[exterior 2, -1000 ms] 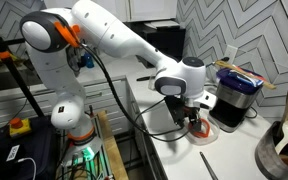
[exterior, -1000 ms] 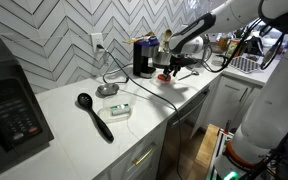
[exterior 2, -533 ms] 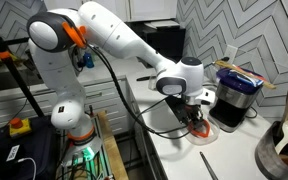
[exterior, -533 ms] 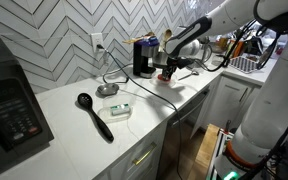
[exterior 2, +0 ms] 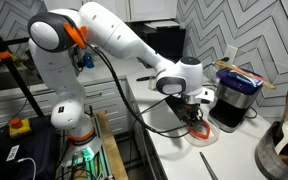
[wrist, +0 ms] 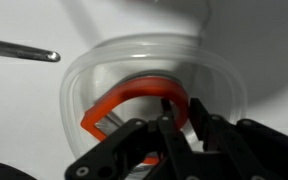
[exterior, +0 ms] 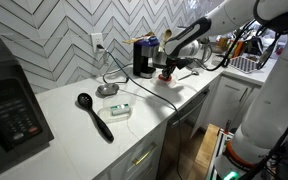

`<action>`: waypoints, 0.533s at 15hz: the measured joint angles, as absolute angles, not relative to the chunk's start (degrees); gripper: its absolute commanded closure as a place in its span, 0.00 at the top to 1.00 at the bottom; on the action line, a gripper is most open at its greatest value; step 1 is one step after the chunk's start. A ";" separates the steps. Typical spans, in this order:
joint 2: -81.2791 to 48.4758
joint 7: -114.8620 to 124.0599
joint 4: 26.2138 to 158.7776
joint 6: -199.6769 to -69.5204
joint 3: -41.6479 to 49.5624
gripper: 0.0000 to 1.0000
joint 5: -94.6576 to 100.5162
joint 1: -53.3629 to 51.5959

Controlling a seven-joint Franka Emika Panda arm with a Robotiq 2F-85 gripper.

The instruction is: Remove the cookie cutter from the clear bowl on the right and put it on the counter.

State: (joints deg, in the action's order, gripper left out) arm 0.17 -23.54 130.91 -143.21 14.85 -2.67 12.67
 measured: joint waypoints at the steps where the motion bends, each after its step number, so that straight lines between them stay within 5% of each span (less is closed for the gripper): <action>1: 0.21 -23.55 130.91 -143.21 14.85 0.01 -2.68 12.68; 8: 9.00 -22.18 130.50 -141.82 14.85 0.04 -3.48 12.64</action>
